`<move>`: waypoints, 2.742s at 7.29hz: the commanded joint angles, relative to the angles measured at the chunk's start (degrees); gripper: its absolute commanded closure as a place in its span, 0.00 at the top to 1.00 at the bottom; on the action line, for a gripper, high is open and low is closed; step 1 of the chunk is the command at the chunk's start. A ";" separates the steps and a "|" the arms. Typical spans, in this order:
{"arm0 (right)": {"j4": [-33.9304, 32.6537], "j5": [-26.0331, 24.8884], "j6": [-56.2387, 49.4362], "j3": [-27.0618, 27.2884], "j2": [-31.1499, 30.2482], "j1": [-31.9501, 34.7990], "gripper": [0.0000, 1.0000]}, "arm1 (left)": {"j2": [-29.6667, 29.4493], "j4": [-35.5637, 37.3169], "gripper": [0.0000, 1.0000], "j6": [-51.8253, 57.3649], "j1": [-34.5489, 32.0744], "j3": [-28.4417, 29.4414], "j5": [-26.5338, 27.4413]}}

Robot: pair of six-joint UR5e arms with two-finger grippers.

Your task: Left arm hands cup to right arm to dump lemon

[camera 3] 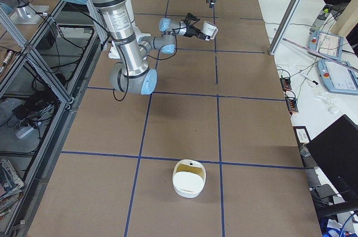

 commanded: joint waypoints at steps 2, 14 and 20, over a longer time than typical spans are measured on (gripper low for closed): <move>-0.02 -4.19 0.93 0.02 0.97 -2.21 0.35 | -1.96 -7.63 0.72 -8.12 1.94 4.63 -0.09; -0.10 -4.02 0.84 0.02 2.11 -3.27 0.45 | -1.96 -7.82 0.56 -8.66 5.64 4.99 -0.09; -0.10 -3.93 0.84 0.02 2.02 -3.27 0.47 | -2.05 -7.90 0.18 -8.05 5.99 4.90 -0.09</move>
